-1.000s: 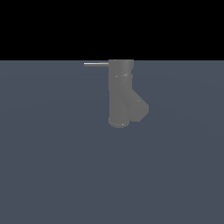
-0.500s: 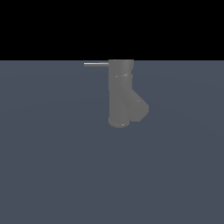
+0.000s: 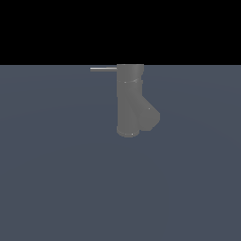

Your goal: Turn on the faucet by rotating a designated handle.

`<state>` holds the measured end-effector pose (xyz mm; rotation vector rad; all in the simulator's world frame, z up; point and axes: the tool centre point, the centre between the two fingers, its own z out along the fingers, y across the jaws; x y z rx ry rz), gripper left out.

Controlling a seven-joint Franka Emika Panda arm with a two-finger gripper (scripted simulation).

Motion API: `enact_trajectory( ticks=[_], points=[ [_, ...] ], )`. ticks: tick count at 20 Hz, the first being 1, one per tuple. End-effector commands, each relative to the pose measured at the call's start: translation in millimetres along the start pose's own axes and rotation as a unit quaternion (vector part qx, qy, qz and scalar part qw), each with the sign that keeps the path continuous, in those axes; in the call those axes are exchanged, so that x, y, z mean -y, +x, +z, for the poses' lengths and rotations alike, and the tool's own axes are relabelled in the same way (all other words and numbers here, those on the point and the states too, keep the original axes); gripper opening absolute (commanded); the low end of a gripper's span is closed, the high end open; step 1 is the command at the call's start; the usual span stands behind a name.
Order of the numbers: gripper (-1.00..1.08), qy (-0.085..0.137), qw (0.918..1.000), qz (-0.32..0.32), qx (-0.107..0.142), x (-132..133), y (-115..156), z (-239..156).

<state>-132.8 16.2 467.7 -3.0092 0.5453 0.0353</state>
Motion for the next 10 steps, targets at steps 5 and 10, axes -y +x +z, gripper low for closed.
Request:
enact_trajectory(
  ticks=[5,10],
  points=[
    [-1.0,0.012,0.9962,0.085,0.011,21,38,20],
    [-1.0,0.015,0.9882,0.151,0.018,38,66,38]
  ],
)
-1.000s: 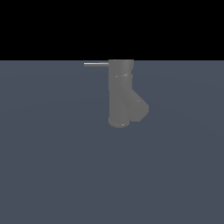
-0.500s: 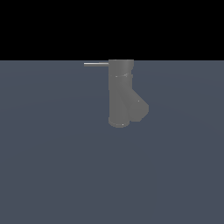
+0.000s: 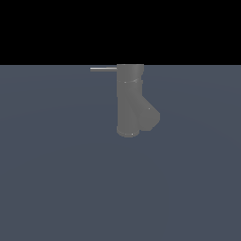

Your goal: Turn on the faucet by rotating a designated handle.

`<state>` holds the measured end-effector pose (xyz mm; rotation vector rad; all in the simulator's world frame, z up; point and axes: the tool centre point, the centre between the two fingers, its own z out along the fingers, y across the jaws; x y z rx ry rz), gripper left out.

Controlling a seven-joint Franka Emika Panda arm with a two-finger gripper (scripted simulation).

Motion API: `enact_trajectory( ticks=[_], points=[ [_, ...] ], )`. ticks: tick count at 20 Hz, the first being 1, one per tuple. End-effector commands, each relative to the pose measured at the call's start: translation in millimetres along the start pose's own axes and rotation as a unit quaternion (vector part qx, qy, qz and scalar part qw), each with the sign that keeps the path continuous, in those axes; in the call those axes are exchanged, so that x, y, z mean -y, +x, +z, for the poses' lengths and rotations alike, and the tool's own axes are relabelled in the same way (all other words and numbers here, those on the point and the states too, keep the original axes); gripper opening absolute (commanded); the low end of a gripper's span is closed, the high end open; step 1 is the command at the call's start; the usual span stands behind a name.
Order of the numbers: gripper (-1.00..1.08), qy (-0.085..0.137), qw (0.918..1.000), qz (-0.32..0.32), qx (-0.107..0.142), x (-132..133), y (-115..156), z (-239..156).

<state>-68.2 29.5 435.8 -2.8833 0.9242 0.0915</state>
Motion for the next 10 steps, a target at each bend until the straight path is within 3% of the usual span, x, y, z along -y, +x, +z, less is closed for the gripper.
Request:
enact_trajectory(
  ticks=[1,10],
  points=[
    [-1.0,0.001,0.9994,0.034,0.003,12,12,10],
    [-1.0,-0.003,0.9879,0.155,0.003,51,50,51]
  ],
)
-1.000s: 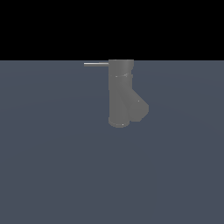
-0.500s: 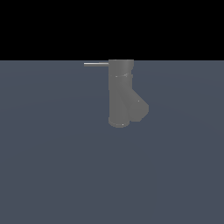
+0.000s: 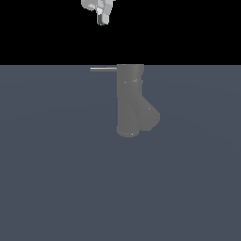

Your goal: Turn on the faucet by rotating a designated handle.

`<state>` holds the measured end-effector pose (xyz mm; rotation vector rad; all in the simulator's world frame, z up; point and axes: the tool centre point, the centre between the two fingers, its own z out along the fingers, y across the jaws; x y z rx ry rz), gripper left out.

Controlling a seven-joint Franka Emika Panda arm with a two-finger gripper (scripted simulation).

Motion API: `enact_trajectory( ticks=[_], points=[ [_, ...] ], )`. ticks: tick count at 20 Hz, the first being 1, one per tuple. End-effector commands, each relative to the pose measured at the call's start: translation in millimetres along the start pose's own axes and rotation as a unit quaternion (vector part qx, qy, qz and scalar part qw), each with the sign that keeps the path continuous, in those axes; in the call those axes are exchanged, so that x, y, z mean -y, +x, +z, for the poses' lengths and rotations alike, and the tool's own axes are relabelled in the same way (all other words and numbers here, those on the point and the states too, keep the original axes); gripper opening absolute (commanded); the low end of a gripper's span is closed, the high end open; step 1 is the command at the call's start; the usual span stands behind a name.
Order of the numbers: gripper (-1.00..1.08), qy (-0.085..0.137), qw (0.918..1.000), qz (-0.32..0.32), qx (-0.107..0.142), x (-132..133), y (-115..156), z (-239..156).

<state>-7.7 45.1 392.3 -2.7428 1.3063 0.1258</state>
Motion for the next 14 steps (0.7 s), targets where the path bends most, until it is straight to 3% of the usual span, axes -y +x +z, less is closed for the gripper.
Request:
enact_trajectory(
  ticks=[1,7,14],
  points=[
    [-1.0,-0.002,0.9994,0.034,-0.002,13,7,12],
    [-1.0,-0.006,0.9935,0.113,-0.012,44,23,44],
    [-1.0,-0.011,0.9794,0.199,-0.033,76,37,82]
  ],
)
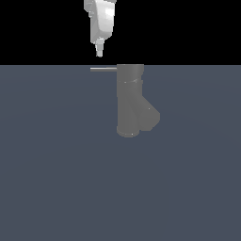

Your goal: Turn on the faucet by rotating a designated handle.

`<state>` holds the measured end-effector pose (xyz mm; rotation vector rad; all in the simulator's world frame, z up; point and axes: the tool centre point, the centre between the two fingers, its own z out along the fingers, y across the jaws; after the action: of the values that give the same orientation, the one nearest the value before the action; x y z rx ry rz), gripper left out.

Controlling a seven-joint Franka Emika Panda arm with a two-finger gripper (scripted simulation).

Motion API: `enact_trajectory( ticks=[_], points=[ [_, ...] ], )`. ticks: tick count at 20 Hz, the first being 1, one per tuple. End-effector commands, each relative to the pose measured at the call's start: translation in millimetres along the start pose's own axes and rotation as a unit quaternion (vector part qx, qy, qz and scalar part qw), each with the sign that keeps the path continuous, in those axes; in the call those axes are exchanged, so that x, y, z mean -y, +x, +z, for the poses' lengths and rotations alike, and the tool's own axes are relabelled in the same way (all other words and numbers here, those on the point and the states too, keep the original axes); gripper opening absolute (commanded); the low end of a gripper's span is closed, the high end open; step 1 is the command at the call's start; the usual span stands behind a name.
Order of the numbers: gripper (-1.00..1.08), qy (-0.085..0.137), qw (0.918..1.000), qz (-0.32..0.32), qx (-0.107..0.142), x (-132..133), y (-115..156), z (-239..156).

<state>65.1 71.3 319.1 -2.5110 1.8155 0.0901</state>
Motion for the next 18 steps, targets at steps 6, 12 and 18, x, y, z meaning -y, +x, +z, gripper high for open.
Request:
enact_trajectory(
  ticks=[6,12,18],
  points=[
    [-1.0,0.001,0.9973,0.07,-0.022,28,-2,32],
    [-1.0,0.003,0.9946,0.099,-0.033,40,-3,46],
    [-1.0,0.004,0.9937,0.106,-0.036,43,-4,49]
  ],
)
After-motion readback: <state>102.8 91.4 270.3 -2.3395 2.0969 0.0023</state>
